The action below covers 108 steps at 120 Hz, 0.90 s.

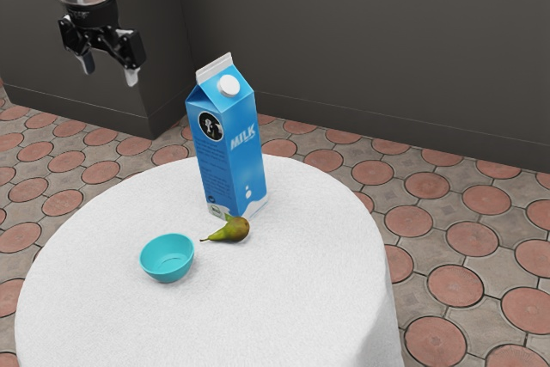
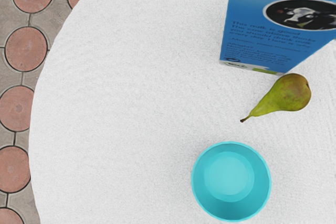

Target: Place the pear in the bowl.

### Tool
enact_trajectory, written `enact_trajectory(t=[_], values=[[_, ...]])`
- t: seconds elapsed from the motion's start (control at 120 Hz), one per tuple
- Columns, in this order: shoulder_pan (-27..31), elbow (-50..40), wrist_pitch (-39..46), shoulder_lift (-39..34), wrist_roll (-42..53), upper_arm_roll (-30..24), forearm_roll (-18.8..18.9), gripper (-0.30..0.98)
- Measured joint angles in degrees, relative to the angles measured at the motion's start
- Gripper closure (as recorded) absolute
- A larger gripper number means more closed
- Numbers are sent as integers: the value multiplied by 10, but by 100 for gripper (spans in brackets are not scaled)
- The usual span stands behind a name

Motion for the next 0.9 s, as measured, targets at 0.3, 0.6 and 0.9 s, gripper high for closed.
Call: enact_trajectory(t=[0.3,0.6,0.9], values=[[-9,-28,3,0,-3,0,-13,0],[-9,-211,136,24,-10,-18,-71,0],[-15,-261,257,118,-3,-48,-132,0]])
